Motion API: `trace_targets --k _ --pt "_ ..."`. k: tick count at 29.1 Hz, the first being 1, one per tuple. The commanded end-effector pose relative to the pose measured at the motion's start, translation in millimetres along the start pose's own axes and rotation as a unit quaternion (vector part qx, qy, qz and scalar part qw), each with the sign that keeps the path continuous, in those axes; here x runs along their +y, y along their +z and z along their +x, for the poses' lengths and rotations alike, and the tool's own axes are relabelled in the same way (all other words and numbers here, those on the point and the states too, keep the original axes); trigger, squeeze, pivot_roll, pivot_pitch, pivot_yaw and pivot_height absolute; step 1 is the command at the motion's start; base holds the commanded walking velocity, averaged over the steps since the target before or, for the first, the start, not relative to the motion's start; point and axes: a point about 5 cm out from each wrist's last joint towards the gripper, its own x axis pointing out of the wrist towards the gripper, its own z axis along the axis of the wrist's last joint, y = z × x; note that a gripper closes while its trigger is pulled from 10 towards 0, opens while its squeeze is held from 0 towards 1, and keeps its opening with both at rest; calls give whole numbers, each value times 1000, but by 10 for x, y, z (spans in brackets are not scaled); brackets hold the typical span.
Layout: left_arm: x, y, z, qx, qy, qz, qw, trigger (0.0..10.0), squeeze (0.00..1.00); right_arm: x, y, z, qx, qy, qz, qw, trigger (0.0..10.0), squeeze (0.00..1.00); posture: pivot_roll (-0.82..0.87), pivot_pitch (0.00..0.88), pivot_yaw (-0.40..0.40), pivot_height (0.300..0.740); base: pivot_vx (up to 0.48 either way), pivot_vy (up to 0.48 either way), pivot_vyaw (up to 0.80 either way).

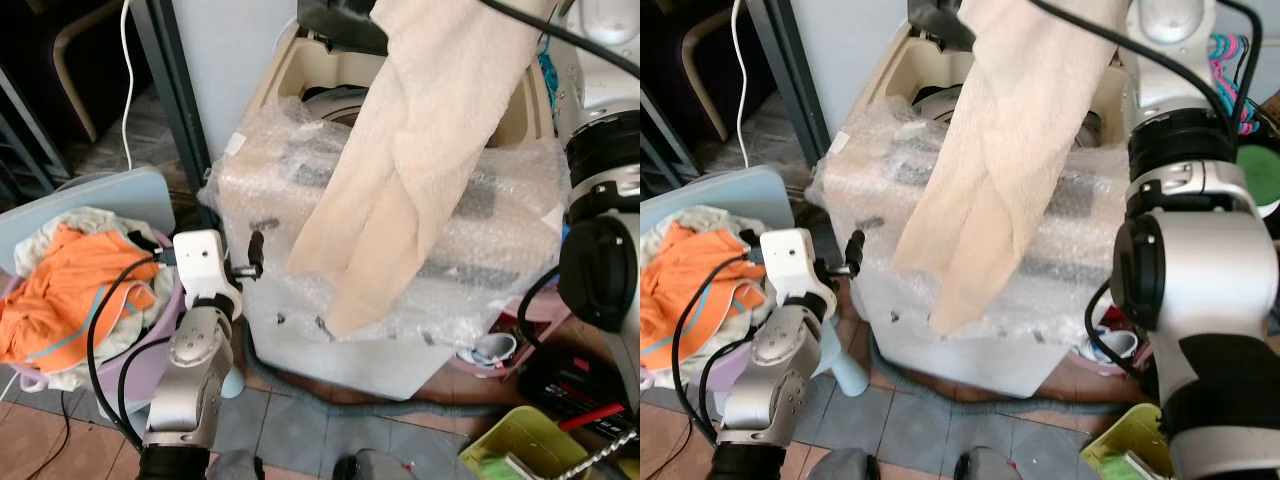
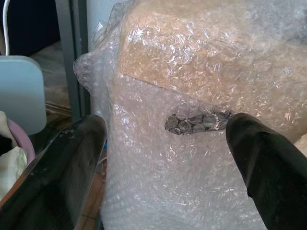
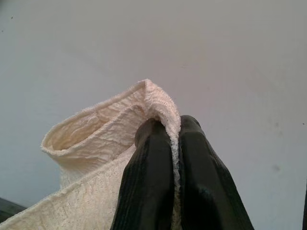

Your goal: Clothes washing

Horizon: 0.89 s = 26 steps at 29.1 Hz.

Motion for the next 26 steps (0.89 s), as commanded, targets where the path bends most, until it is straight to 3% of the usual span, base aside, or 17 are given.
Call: trace_targets --k 1,3,6,7,9,10,14,15,16,18,20,21,24,25,26 --pt "-21 -38 -24 8 7 -9 1000 10000 0 98 -154 -47 49 17 2 999 10000 0 80 56 -50 740 0 0 0" --pt "-26 -45 -32 11 7 -8 1000 10000 0 308 -608 -324 171 76 -18 982 10000 0 81 59 -50 740 0 0 0" --pt "-24 -41 -33 11 7 -8 1000 10000 0 466 -953 -642 261 106 33 959 10000 0 84 62 -49 740 0 0 0" --pt "-16 -39 -33 11 7 -7 1000 10000 0 535 -1124 -830 313 124 33 941 10000 0 84 63 -50 740 0 0 0" --pt "-10 -38 -35 11 8 -6 1000 10000 0 582 -1238 -973 349 137 29 927 10000 0 84 63 -50 740 0 0 0" --pt "0 -37 -36 11 8 -4 1000 10000 0 655 -1354 -1154 382 161 44 909 10000 0 84 64 -49 740 0 0 0" --pt "-1 -44 -36 13 8 -3 1000 10000 0 756 -1432 -1330 399 205 63 892 10000 0 78 66 -47 740 0 0 0" --pt "-10 -45 -35 14 7 -3 1000 10000 0 766 -1429 -1339 396 207 83 891 10000 639 77 65 -47 740 0 0 0" --pt "-21 -48 -35 14 5 -2 1000 10000 0 758 -1413 -1326 387 203 111 892 10000 1000 77 66 -48 740 0 0 0" --pt "-26 -49 -36 15 5 -2 1000 10000 0 742 -1384 -1294 372 201 120 898 10000 1000 77 66 -48 740 0 0 0" --pt "-29 -46 -36 15 5 -2 1000 10000 0 700 -1249 -1170 302 208 128 922 10000 1000 77 66 -48 740 0 0 0" --pt "-17 -44 -40 14 8 -1 1000 10000 0 679 -1115 -1125 243 256 148 924 10000 1000 82 70 -55 740 0 0 0" --pt "9 -38 -44 14 13 1 1000 10000 0 602 -1052 -1189 220 313 176 907 10000 1000 82 71 -56 740 0 0 0" --pt "9 -38 -44 14 13 1 1000 10000 0 602 -1052 -1189 220 313 176 907 10000 1000 82 71 -56 740 0 0 0" --pt "32 -26 -39 12 16 3 1000 10000 0 489 -1051 -1255 219 340 169 899 10000 1000 76 83 -56 740 0 0 0"
